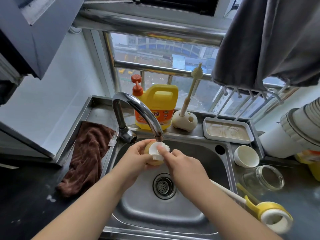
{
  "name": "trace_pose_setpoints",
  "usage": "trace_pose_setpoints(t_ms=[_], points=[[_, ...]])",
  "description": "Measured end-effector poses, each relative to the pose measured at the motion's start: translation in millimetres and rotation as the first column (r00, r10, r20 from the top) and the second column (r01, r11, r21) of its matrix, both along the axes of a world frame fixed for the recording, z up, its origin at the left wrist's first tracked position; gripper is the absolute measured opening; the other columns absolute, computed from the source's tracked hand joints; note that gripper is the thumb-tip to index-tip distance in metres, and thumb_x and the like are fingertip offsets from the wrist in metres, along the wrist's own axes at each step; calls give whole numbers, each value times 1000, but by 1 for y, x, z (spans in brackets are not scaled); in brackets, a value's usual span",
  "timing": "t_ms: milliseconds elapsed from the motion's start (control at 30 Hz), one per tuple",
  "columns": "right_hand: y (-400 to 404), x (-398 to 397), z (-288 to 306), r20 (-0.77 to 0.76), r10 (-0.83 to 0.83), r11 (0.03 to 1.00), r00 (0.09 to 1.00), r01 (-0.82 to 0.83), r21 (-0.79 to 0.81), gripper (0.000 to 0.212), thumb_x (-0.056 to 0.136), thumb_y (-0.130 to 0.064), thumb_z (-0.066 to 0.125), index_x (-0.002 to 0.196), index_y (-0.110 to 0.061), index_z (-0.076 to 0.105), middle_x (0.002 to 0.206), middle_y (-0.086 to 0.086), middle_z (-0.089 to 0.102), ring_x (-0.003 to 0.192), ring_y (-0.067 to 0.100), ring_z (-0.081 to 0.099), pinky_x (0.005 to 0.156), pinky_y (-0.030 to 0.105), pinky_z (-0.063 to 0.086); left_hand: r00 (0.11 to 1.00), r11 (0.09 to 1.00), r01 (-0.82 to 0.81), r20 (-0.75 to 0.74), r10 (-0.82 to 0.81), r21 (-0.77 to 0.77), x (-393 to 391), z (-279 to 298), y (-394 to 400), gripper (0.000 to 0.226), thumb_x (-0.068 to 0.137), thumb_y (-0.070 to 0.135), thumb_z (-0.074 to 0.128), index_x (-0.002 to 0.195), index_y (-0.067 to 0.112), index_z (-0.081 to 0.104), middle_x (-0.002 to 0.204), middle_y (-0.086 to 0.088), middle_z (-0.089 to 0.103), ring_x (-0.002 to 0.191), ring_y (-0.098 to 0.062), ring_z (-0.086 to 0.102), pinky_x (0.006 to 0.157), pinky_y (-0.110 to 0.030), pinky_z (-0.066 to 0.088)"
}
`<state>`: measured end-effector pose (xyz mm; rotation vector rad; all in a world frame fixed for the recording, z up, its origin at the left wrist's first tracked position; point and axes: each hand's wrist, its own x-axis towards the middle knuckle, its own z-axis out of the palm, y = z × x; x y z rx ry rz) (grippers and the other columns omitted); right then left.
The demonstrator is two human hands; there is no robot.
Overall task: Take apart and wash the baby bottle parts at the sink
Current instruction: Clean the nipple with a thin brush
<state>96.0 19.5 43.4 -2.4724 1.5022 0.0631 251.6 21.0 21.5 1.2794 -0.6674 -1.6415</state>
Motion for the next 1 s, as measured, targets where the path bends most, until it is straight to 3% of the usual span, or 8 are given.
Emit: trace_pose_setpoints(t_ms=[100,233,433,633,700,833,1000], points=[[1,-1,4,-76,79,997,994,-81,-19,68,95,-15,40,151,-35,7,112,3,48,90,31,59,62,35,30,999,1000,21,-31,-20,14,4,1,-1,44,80,-22,49,105,11,63,96,-9,71,85,-19,67,62,-28,57],[-2,-1,12,-150,160,986,976,-164,-21,63,96,-15,40,149,-34,12,113,5,50,90,33,59,62,35,30,998,998,55,-16,-54,33,4,1,1,40,86,-14,43,107,13,63,90,-6,74,78,-17,69,64,-31,58],[-11,-2,16,-107,190,980,976,-183,74,52,97,-21,39,142,-43,26,105,3,55,96,30,57,70,35,39,999,999,38,38,-38,-6,4,-3,8,33,89,-7,53,107,17,67,103,-12,71,91,-22,67,74,-36,57],[-13,5,29,-292,375,920,880,-392,0,48,97,-17,42,141,-34,35,106,5,55,93,30,60,60,35,31,996,997,32,76,-38,77,3,-10,11,30,90,-6,53,101,17,69,101,-14,69,84,-23,63,71,-38,51],[-15,0,28,-252,332,940,909,-341,9,49,96,-17,42,139,-38,34,100,2,51,93,29,60,61,35,32,1000,993,1,24,-4,119,6,-11,9,28,91,-4,51,103,15,67,106,-14,68,86,-25,64,65,-37,55],[-14,-6,22,-125,67,998,990,-67,5,50,97,-18,41,140,-41,30,104,0,52,96,29,58,66,33,32,995,991,-72,-66,80,116,6,-8,4,27,94,-3,46,110,12,63,109,-13,68,86,-24,67,58,-30,56],[0,9,15,-138,-36,998,990,42,39,65,92,-9,46,147,-29,19,114,7,52,102,33,58,69,35,34,988,994,-93,-115,100,65,-7,-3,2,29,95,-5,43,99,17,61,87,-1,74,80,-17,69,66,-30,59]])
